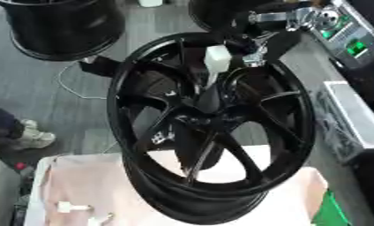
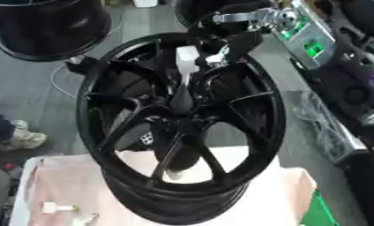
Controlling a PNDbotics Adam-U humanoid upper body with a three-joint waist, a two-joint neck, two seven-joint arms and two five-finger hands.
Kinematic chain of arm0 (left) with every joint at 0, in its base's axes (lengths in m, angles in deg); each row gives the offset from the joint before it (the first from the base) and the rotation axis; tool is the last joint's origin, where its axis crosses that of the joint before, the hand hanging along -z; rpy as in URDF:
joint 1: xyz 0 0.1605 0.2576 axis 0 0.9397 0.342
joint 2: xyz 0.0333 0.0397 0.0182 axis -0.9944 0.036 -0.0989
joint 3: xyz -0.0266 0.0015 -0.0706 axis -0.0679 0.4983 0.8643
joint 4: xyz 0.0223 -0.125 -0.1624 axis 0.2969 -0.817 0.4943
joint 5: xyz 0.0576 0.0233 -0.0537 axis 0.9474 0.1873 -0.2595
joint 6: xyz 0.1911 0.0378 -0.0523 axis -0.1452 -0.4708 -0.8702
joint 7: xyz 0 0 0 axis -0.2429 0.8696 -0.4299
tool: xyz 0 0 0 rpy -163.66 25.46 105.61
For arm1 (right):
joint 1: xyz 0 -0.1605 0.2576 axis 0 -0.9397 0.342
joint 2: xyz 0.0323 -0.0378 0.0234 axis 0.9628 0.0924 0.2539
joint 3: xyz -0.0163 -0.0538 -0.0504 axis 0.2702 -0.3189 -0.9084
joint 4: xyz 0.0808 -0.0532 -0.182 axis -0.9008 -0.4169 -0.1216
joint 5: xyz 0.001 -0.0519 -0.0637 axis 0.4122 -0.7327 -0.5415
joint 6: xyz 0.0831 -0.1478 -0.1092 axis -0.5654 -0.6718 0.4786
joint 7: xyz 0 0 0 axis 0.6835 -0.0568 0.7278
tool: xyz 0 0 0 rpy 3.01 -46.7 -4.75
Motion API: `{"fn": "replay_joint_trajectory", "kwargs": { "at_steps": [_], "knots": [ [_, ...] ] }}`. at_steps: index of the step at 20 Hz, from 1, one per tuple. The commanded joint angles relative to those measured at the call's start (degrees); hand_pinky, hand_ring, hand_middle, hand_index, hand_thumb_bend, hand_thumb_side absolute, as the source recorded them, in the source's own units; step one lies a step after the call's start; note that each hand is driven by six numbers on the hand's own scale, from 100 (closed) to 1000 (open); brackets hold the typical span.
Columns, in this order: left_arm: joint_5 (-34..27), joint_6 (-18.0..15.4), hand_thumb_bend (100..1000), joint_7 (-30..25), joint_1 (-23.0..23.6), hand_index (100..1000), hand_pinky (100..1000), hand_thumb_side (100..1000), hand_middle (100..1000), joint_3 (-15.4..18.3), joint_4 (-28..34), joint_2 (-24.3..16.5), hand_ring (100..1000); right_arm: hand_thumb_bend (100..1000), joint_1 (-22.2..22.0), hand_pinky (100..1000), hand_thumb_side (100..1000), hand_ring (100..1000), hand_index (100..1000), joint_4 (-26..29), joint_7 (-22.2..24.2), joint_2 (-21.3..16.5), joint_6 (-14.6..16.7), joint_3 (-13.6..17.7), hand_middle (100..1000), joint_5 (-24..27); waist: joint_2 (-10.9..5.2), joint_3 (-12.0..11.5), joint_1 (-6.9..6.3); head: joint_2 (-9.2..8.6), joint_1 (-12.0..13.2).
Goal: Pull the pin out of the wheel hub.
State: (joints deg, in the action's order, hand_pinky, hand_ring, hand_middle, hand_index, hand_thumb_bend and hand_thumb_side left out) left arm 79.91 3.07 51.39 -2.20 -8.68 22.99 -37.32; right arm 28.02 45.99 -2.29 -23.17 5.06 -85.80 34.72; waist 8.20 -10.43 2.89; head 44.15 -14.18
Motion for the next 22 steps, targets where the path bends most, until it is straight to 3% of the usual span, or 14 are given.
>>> {"fn": "replay_joint_trajectory", "kwargs": {
  "at_steps": [1, 21, 22],
  "knots": [
    [-0.2, -0.1, 137, -0.2, -0.7, 830, 725, 1000, 668, 0.0, 0.8, -0.5, 686, 297, 1.2, 396, 466, 397, 895, -0.1, 0.3, -0.9, 0.2, 0.3, 828, -0.4, -0.47, -0.1, -0.18, -0.65, 0.1],
    [-0.1, -0.4, 136, -0.6, -1.2, 832, 727, 1000, 668, -0.3, 0.8, -0.4, 686, 327, 2.7, 384, 432, 387, 889, -4.9, -0.9, 1.7, 0.1, -0.3, 822, -4.6, 0.39, -1.4, -0.32, -1.68, -0.3],
    [-0.1, -0.4, 136, -0.7, -1.2, 832, 727, 1000, 668, -0.3, 0.8, -0.3, 686, 294, 2.8, 347, 379, 357, 814, -5.2, -1.1, 2.0, 0.0, -0.1, 731, -4.7, 0.49, -1.5, -0.30, -1.74, -0.3]
  ]
}}
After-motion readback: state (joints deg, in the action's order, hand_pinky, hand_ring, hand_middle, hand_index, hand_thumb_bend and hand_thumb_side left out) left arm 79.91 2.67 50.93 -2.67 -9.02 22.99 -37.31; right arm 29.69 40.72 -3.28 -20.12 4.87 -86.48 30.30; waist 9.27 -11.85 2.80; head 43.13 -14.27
